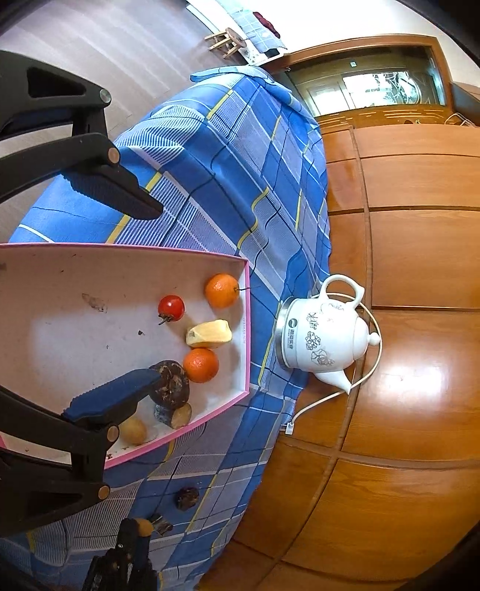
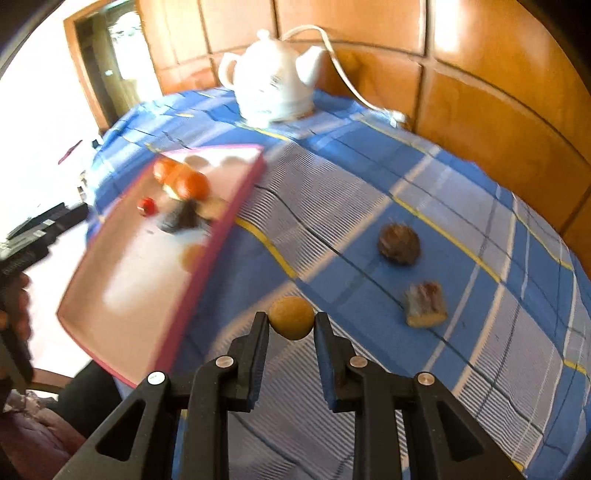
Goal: Organize fruits
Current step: 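Carry the small yellow fruit into the tray with the right gripper and release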
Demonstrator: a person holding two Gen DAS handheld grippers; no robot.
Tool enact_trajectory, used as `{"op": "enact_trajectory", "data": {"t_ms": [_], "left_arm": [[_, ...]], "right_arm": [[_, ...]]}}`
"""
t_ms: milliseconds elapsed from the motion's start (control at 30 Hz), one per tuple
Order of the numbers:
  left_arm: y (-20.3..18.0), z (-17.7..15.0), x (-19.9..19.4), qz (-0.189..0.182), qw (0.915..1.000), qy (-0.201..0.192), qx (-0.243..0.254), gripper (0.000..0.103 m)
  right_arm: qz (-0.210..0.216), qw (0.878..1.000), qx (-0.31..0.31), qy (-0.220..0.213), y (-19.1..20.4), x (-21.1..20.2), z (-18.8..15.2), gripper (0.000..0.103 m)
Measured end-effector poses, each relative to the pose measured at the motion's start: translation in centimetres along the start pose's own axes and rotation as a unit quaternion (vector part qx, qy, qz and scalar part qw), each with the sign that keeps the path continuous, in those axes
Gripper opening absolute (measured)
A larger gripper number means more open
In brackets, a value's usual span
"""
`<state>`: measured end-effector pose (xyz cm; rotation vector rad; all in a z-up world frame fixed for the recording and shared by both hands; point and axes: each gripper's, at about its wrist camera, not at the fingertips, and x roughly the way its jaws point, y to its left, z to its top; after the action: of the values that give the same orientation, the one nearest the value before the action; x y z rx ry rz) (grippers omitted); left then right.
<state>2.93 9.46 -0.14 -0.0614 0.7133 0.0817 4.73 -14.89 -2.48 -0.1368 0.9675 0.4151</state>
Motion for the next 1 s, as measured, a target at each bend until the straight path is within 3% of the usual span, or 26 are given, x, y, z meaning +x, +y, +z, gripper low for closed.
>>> {"op": "enact_trajectory", "data": {"t_ms": [467,1000], "left_arm": [[1.2,-0.4,0.5,-0.001,0.9998,0.008,-0.018,0.083],[2.7,-0.5,1.2,-0.003,0.9991,0.015,-0.041,0.083]], "right_arm": [[0.066,0.996,-0.061,0.003,7.3,1.2,2.1,0.025],[0.087,0.993,-0.085,0.008,11.8,4.1,5.2,0.025]]}}
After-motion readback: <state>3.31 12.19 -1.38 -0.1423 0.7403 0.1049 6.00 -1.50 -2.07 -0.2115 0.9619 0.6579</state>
